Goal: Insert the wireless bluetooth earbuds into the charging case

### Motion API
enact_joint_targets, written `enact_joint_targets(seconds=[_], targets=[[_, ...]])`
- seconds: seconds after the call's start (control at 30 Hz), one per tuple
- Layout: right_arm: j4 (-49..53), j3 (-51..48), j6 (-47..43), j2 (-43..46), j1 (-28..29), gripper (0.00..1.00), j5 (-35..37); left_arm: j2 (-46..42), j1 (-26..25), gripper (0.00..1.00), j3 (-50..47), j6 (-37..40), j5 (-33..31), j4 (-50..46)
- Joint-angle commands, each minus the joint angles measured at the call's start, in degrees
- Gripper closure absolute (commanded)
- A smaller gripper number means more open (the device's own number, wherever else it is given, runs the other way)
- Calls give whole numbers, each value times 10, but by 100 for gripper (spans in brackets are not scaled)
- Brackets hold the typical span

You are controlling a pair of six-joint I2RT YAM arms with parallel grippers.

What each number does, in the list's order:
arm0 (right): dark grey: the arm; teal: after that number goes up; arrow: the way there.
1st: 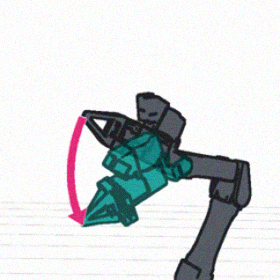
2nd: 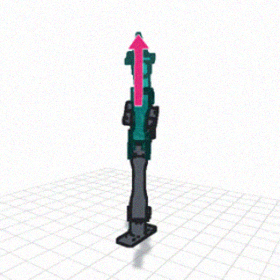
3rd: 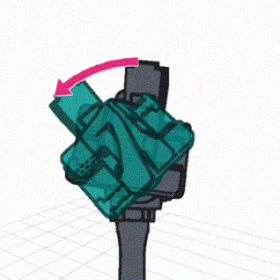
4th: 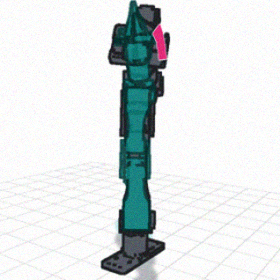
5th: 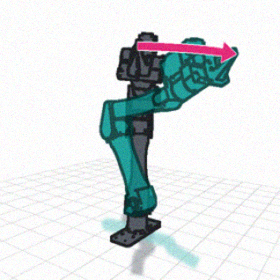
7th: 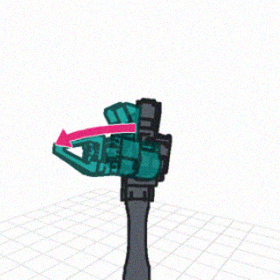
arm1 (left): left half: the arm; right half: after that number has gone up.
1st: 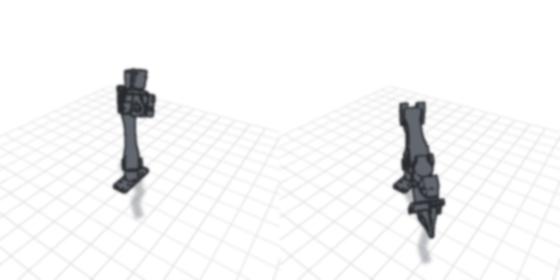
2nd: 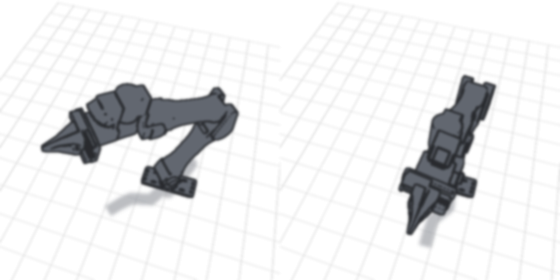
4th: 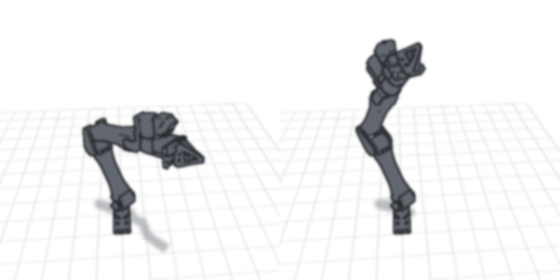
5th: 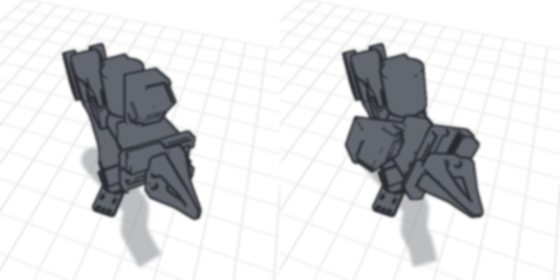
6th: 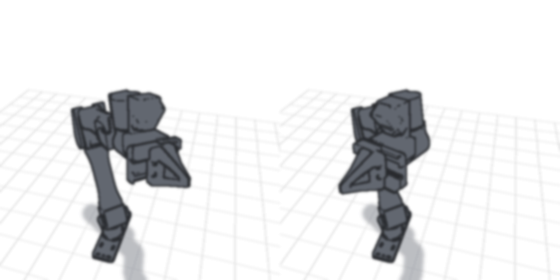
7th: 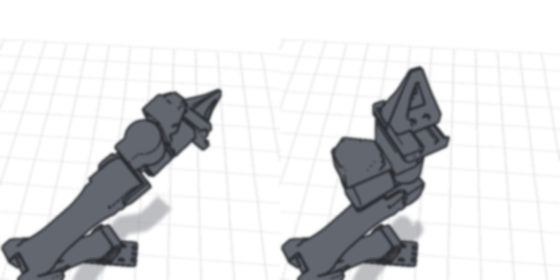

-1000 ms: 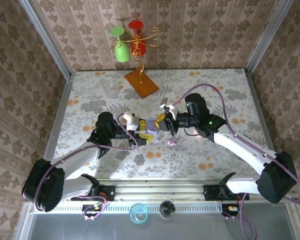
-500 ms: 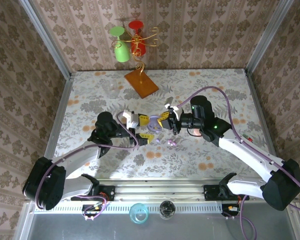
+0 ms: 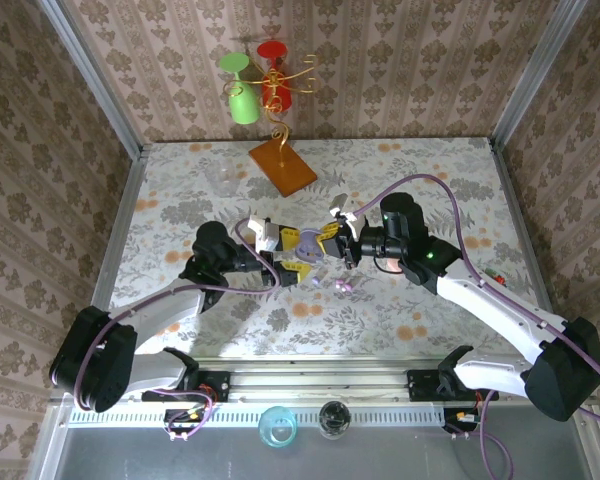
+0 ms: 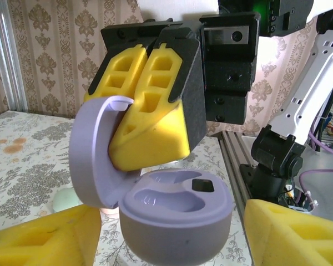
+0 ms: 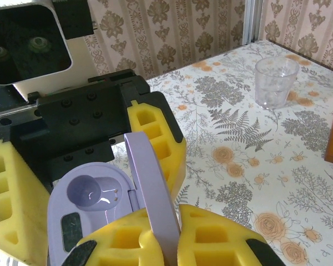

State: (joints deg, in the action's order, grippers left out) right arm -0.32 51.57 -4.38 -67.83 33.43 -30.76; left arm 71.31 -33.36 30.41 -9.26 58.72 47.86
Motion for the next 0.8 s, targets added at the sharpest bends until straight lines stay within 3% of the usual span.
enact_joint_targets(seconds=[0.0,0.27,0.6,0.77], targets=[[-27,-3,-5,2,4,100,8,3,-4,35,16,-9,10,22],[-23,-2,-4,-3,5,100,5,8,-4,53,17,-9,14,21],[-13,1,-8,1,7,100,1,11,-4,64,16,-10,17,28],[-9,4,-5,5,8,96,0,13,-3,64,10,-9,7,36]])
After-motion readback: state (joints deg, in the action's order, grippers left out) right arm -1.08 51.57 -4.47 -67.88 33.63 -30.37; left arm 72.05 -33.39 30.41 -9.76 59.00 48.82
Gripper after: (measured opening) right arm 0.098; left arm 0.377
